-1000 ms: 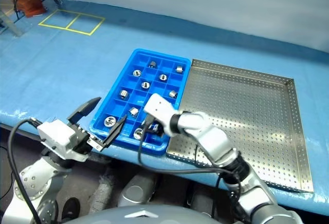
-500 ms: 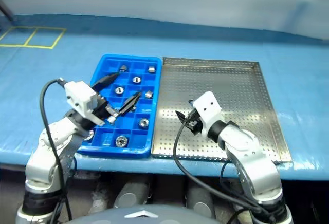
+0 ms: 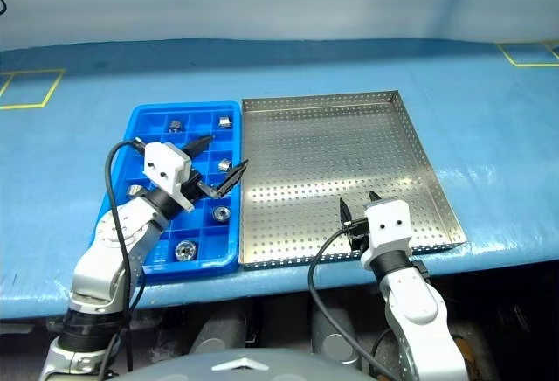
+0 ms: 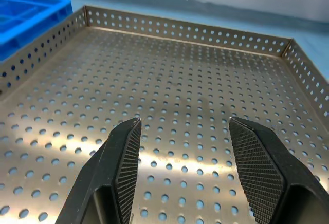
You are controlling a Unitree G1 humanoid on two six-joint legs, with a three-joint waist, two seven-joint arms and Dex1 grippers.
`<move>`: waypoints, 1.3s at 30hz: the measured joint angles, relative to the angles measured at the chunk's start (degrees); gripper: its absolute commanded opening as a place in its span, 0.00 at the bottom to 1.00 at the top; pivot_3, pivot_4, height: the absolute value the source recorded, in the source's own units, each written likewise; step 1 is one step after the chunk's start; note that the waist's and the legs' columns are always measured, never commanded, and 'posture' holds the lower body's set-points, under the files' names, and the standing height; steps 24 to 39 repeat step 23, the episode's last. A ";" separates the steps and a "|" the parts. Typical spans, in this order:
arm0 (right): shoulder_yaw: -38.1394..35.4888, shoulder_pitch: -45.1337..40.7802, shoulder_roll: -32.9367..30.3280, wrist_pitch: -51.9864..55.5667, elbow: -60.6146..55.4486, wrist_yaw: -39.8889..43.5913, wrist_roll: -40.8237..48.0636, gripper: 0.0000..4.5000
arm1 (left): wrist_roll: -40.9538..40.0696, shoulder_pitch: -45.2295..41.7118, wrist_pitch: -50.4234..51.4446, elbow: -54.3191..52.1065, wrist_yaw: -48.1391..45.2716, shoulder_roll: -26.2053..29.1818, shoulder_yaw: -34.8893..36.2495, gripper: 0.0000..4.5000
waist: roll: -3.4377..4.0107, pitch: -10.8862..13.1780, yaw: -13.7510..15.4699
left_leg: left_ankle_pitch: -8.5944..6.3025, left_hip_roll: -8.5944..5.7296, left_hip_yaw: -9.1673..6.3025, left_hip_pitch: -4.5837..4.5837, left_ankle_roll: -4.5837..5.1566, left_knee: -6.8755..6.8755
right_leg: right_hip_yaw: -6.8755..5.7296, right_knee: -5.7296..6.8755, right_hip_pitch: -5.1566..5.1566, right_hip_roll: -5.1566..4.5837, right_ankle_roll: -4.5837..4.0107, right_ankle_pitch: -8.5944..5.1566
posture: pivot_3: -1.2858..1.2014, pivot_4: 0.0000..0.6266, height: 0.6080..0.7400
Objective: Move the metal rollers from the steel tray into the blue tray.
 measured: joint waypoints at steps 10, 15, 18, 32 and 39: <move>0.04 0.28 0.25 -2.04 1.29 0.18 -0.87 0.63 | 0.11 1.33 -0.24 -0.05 1.29 -1.70 0.19 1.00 | 0.00 0.00 1.01 | 0.00 -0.03 -0.03 -0.04 0.01 0.00 | 0.00 0.01 -0.04 -0.03 0.00 0.00 | 0.54 0.24 1.00; 0.08 1.51 -0.21 -3.39 1.37 0.66 -0.94 0.63 | 0.14 3.72 -1.18 -0.88 1.56 -2.03 0.23 1.00 | 0.00 0.00 1.24 | -0.01 -0.04 -0.03 -0.06 0.02 0.00 | -0.01 0.01 -0.05 -0.06 -0.01 0.00 | 0.55 0.24 1.00; 0.58 1.62 -0.22 -4.15 1.77 1.09 -0.99 0.63 | 0.23 5.03 -1.70 -1.19 1.54 -2.00 0.26 1.00 | 0.00 0.00 1.49 | -0.01 -0.03 -0.03 -0.05 0.03 0.00 | 0.00 0.01 -0.04 -0.07 -0.01 0.00 | 0.55 0.24 1.00; 1.48 1.45 -0.21 -5.29 2.44 1.42 -1.02 0.63 | 0.30 6.11 -2.69 -1.30 1.49 -2.01 0.28 1.00 | 0.00 0.00 2.25 | -0.01 -0.04 -0.03 -0.06 0.03 0.00 | -0.02 0.01 -0.05 -0.08 -0.01 -0.01 | 0.55 0.24 1.00; 1.48 1.45 -0.21 -5.29 2.44 1.42 -1.02 0.63 | 0.30 6.11 -2.69 -1.30 1.49 -2.01 0.28 1.00 | 0.00 0.00 2.25 | -0.01 -0.04 -0.03 -0.06 0.03 0.00 | -0.02 0.01 -0.05 -0.08 -0.01 -0.01 | 0.55 0.24 1.00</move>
